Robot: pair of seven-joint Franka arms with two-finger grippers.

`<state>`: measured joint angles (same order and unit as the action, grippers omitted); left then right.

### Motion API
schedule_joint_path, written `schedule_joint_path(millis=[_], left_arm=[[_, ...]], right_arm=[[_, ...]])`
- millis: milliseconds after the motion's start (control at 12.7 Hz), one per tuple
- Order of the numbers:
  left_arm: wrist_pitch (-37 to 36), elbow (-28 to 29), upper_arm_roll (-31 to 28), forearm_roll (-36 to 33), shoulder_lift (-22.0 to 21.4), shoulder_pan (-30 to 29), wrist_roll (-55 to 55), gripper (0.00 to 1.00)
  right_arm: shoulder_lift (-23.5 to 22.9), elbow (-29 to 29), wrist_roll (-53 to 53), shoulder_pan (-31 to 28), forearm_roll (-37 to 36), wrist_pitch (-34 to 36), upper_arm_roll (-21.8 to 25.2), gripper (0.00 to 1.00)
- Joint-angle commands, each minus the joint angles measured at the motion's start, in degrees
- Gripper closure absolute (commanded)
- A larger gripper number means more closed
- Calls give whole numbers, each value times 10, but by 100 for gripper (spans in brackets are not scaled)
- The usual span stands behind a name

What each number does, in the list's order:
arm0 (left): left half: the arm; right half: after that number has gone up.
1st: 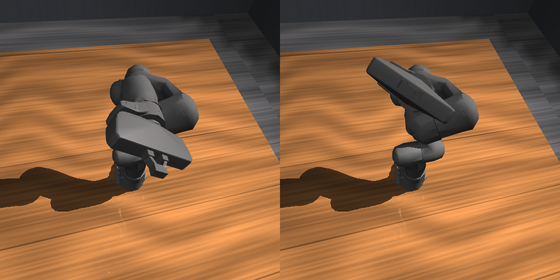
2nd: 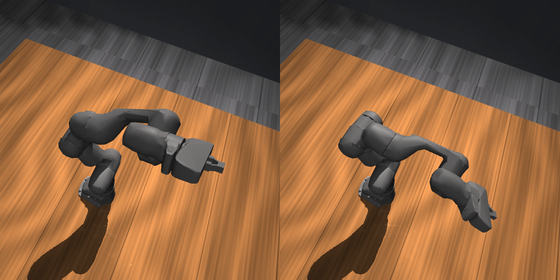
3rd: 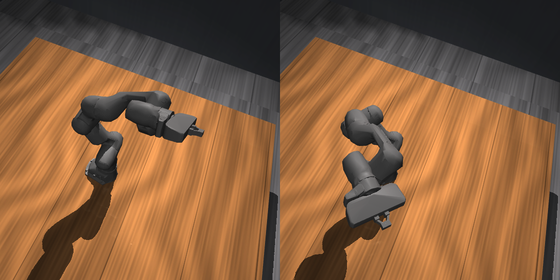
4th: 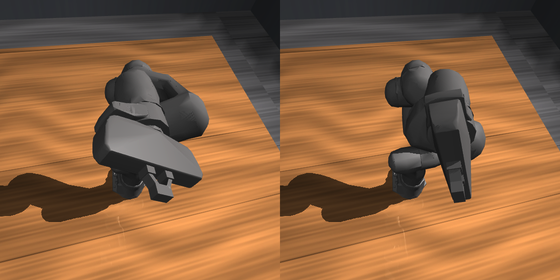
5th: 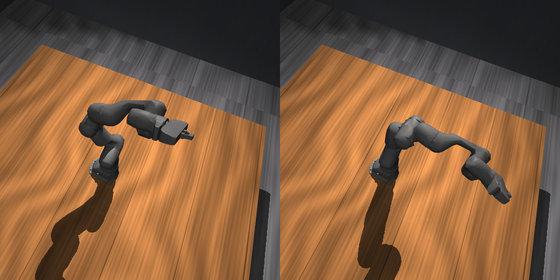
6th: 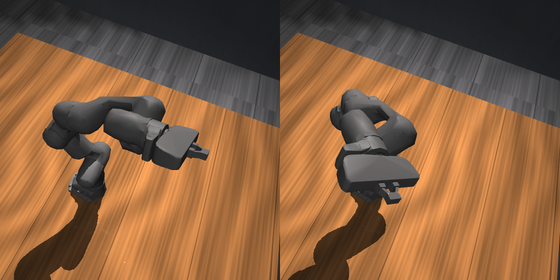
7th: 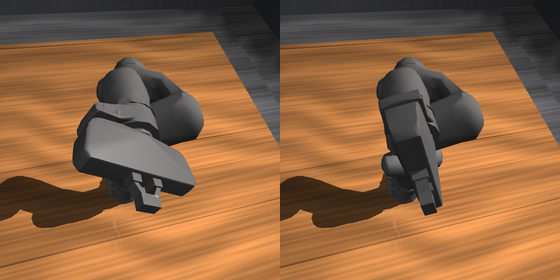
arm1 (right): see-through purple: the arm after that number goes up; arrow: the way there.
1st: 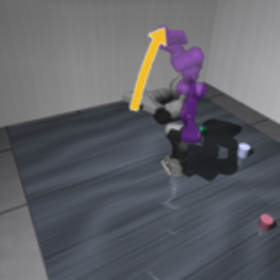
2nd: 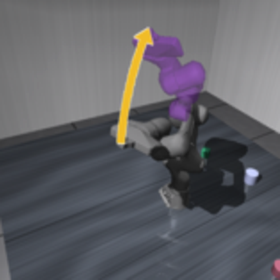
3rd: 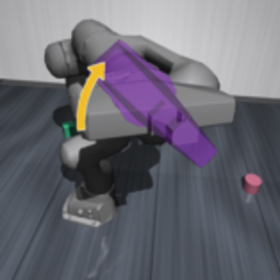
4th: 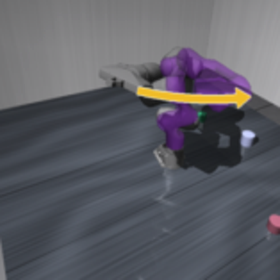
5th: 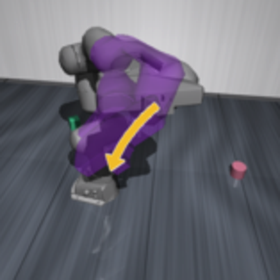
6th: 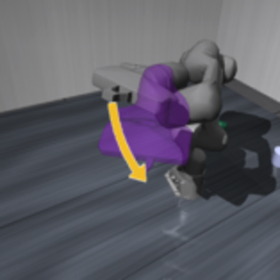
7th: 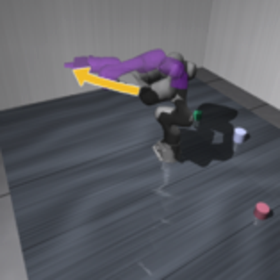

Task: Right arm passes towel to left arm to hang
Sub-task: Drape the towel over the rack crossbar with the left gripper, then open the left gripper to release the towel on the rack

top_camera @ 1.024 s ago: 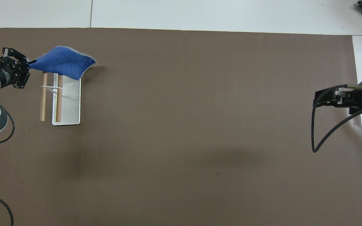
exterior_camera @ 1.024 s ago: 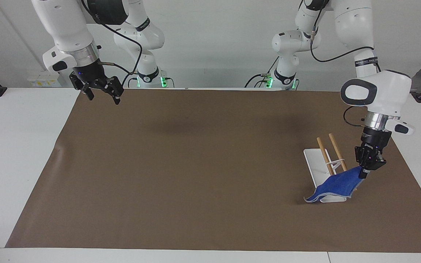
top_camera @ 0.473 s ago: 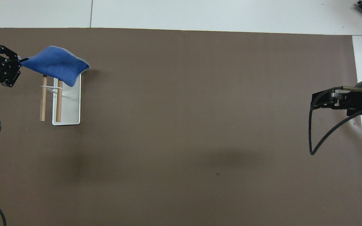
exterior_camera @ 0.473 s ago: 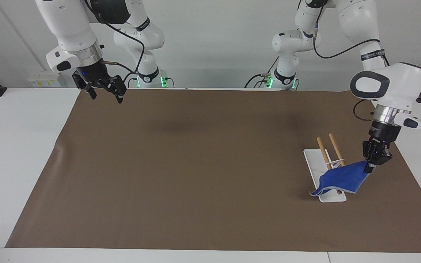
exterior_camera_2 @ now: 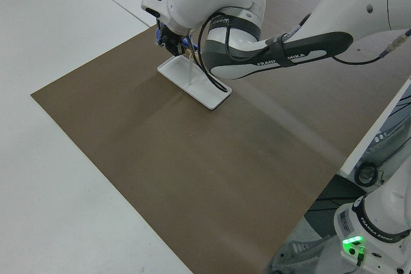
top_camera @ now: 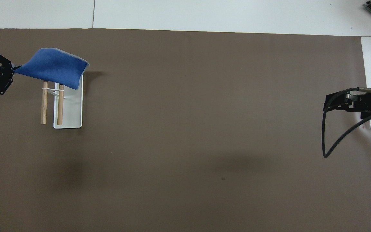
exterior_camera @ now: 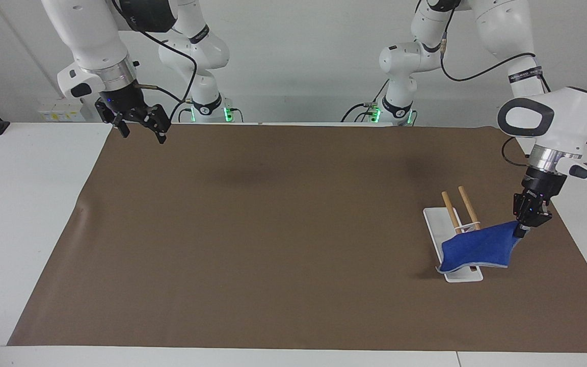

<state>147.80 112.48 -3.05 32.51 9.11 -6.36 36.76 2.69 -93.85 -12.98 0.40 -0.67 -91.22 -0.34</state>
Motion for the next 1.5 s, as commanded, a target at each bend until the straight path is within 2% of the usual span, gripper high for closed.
schedule_joint_path(millis=[0, 551, 866, 1103, 1339, 1418], left_arm=[[-20, 26, -11, 1, -23, 2, -31, 100], [0, 128, -9, 0, -67, 12, -62, 100], [33, 148, -7, 0, -72, 15, -85, 100], [32, 147, -8, 0, -71, 14, -148, 80], [30, 138, -9, 0, -67, 11, -161, 66], [27, 129, -9, 0, -65, 10, -161, 56]], right_arm=[[5, 2, 13, -5, 0, 11, -1, 0], [6, 2, 13, -5, 0, 11, -1, 0], [5, 2, 14, -5, 0, 11, -1, 0], [6, 2, 14, -5, 0, 11, -1, 0], [5, 2, 14, -5, 0, 10, -2, 0], [5, 2, 14, -5, 0, 10, -2, 0]])
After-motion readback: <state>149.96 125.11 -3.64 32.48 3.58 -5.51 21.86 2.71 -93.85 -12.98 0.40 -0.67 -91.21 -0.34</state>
